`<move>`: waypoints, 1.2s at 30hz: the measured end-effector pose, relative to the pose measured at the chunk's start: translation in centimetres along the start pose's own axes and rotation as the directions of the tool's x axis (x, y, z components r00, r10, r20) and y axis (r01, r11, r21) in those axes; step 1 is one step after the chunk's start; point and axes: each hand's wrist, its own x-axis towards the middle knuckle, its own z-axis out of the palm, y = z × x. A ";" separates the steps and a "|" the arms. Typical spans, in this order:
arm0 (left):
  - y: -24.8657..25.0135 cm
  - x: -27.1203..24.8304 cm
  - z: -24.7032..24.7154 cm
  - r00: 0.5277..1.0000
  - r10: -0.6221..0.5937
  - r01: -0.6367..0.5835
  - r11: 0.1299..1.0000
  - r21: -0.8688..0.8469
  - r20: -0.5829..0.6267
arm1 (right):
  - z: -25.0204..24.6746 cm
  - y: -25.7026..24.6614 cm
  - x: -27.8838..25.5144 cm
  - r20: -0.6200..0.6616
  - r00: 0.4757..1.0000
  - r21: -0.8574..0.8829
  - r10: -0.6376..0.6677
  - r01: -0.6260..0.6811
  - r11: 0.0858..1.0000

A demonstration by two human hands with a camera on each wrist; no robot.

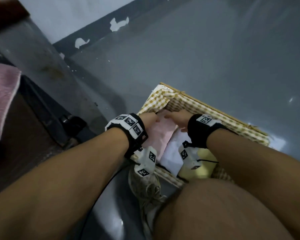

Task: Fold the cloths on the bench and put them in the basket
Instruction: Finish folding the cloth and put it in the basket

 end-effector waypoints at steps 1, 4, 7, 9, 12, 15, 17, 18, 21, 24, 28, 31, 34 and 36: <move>0.1 -0.9 -0.3 1.000 0.023 -0.023 1.000 0.000 0.018 | -0.5 -0.7 -0.9 -0.004 0.999 -0.067 -0.042 0.041 0.997; 0.6 -5.6 -1.7 0.996 0.070 -0.066 0.996 -0.063 0.062 | -1.3 -3.7 -4.3 0.048 0.989 -0.139 -0.140 0.146 0.980; 0.6 -10.6 -4.9 0.980 0.188 -0.181 0.979 -0.097 0.066 | -0.7 -7.7 -8.7 0.179 0.957 -0.150 -0.227 0.255 0.955; 0.3 -14.1 -8.1 0.960 0.278 -0.275 0.957 -0.096 0.024 | 0.3 -10.7 -11.8 0.290 0.906 -0.142 -0.307 0.358 0.923; -1.9 -19.5 -13.6 0.934 0.337 -0.344 0.938 -0.039 -0.120 | 2.9 -15.8 -16.3 0.407 0.827 -0.188 -0.387 0.490 0.851; -5.6 -24.0 -19.1 0.888 0.361 -0.370 0.929 0.021 -0.285 | 7.5 -20.5 -19.8 0.471 0.759 -0.188 -0.450 0.584 0.789; -8.7 -26.8 -22.2 0.849 0.356 -0.364 0.930 0.058 -0.389 | 11.6 -22.9 -21.6 0.519 0.711 -0.159 -0.475 0.626 0.764; -10.5 -27.9 -23.6 0.819 0.368 -0.365 0.926 0.094 -0.441 | 13.8 -23.9 -22.4 0.548 0.683 -0.143 -0.483 0.645 0.750; -16.4 -30.7 -26.8 0.685 0.402 -0.260 0.914 0.311 -0.607 | 20.6 -26.1 -24.4 0.624 0.589 -0.108 -0.513 0.715 0.690; -22.3 -32.1 -28.9 0.599 0.357 0.000 0.895 0.445 -0.717 | 26.8 -27.1 -25.4 0.640 0.525 -0.099 -0.561 0.780 0.618; -28.1 -32.3 -31.0 0.531 0.193 0.230 0.904 0.360 -0.825 | 32.6 -26.7 -25.2 0.602 0.426 -0.192 -0.675 0.898 0.396; -30.8 -32.2 -32.5 0.426 0.084 0.269 0.939 0.215 -0.901 | 35.2 -26.4 -25.0 0.608 0.386 -0.292 -0.694 0.921 0.257; -32.7 -31.7 -34.3 0.405 0.017 0.120 0.990 0.072 -0.914 | 36.5 -26.8 -25.5 0.608 0.379 -0.361 -0.697 0.915 0.182; -33.0 -31.7 -35.2 0.371 0.019 0.079 0.995 0.052 -0.928 | 37.0 -27.2 -25.8 0.574 0.377 -0.351 -0.727 0.915 0.197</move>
